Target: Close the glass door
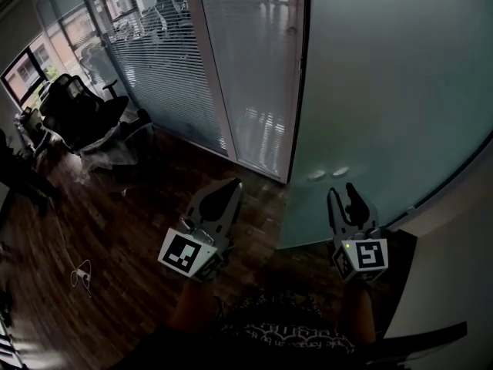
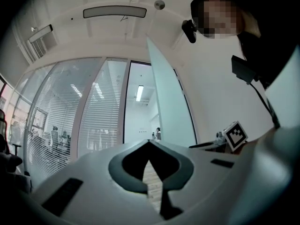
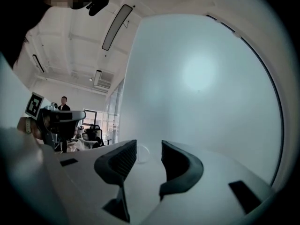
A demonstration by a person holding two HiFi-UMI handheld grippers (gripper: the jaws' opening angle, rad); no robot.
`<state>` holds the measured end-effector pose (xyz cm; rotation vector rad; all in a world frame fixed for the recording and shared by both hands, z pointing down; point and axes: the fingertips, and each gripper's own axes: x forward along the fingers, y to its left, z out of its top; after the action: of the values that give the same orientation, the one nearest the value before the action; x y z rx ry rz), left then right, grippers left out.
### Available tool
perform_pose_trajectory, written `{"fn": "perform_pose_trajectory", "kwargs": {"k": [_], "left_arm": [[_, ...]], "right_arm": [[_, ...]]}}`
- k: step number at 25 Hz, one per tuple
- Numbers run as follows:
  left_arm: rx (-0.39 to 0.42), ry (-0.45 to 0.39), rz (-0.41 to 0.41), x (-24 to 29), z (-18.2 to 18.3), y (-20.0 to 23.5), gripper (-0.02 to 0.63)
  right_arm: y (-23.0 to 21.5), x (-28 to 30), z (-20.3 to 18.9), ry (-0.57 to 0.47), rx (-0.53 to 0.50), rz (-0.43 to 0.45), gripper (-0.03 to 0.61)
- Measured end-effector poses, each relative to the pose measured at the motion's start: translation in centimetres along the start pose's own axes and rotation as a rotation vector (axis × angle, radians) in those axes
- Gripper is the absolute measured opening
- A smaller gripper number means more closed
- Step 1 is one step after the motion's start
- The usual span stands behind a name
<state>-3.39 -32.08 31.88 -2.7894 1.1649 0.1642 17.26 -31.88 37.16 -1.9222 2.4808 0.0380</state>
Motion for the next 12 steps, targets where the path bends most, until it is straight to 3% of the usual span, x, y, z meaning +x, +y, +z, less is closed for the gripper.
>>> {"fn": "perform_pose_trajectory", "kwargs": {"k": [6,12], "left_arm": [[0.003,0.022,0.006,0.7,-0.6,0.8,0.002],[0.006,0.040,0.032,0.9,-1.3,2.0,0.002]], "right_arm": [[0.0,3.2,-2.8,0.094,0.008,-0.012,0.183],[-0.7,5.8,-4.5,0.125,0.023,-0.029,0.184]]}}
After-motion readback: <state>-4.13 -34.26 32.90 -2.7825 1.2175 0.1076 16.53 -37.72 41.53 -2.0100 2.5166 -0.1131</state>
